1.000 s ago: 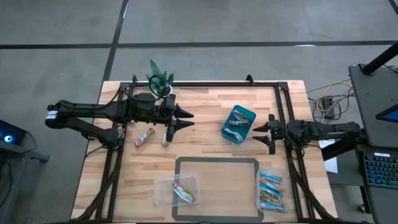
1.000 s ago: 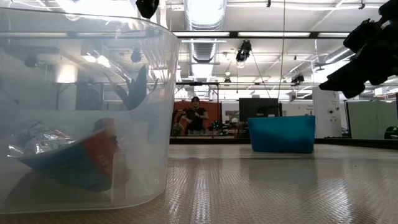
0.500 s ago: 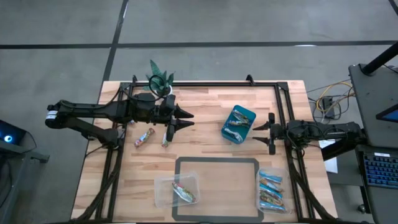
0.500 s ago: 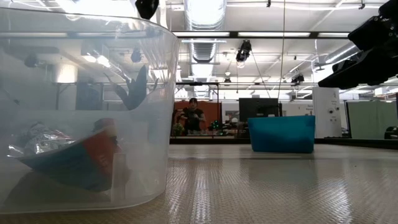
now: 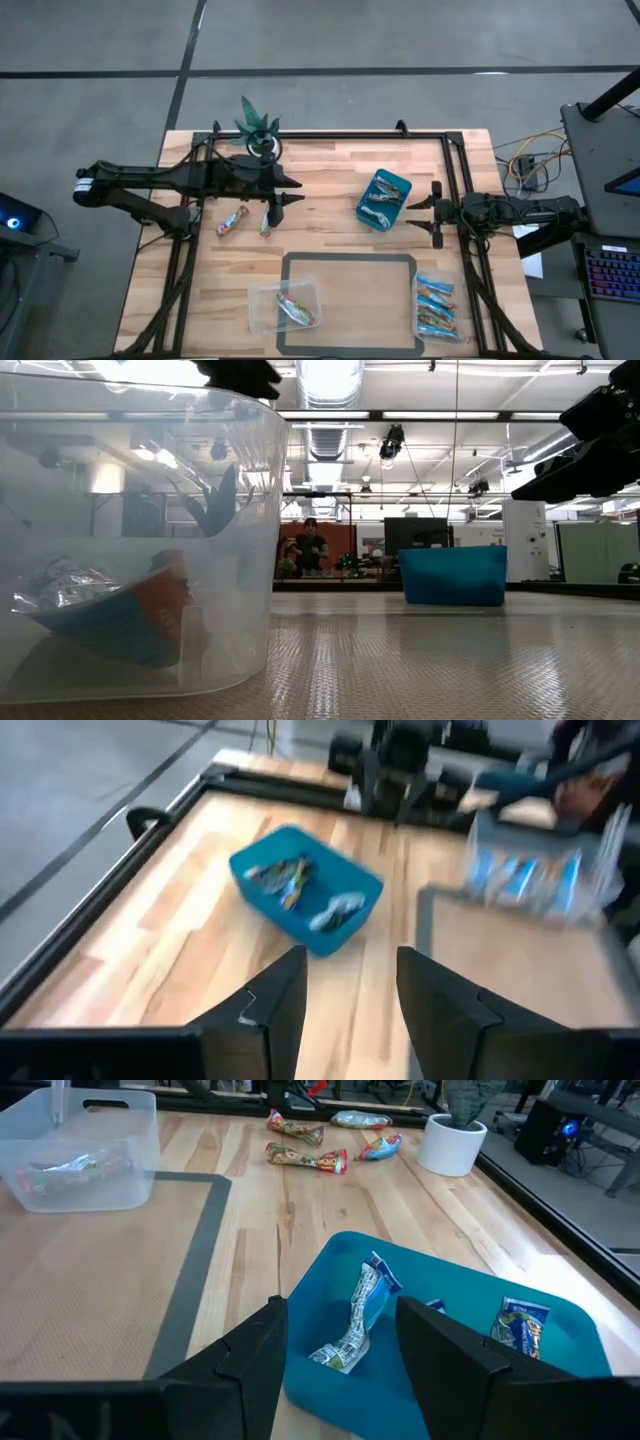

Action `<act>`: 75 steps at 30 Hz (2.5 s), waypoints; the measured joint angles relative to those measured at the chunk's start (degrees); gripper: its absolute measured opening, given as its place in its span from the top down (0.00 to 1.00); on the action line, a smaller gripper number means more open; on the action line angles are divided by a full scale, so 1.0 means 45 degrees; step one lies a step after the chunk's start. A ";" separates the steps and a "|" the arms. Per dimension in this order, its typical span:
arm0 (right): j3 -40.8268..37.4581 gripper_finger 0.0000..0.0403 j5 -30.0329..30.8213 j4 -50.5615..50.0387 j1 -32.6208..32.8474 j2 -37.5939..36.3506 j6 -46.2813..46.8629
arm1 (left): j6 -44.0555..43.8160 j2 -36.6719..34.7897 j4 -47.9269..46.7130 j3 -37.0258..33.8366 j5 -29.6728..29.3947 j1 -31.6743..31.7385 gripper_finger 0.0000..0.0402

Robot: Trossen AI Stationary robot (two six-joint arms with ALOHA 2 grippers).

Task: Pick and place Granola Bars by type
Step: Put the red granola bar into the left transparent bin

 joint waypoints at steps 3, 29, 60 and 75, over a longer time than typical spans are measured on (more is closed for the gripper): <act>0.0000 0.56 0.0000 0.0000 0.0000 0.0000 0.0000 | 0.0799 0.0005 -0.0589 -0.0010 0.0000 0.0158 0.65; 0.0000 0.56 -0.0004 0.0000 0.0000 -0.0019 0.0000 | 0.2497 0.2011 -0.5264 -0.0757 -0.0155 0.0848 0.45; 0.0000 0.56 -0.0004 0.0000 -0.0001 -0.0005 -0.0005 | -0.5480 0.2858 -0.2737 -0.4455 0.0990 0.0814 0.45; 0.0000 0.56 -0.0004 0.0000 -0.0005 -0.0004 -0.0005 | -0.7868 0.4065 -0.1411 -0.4775 0.0884 0.0819 0.48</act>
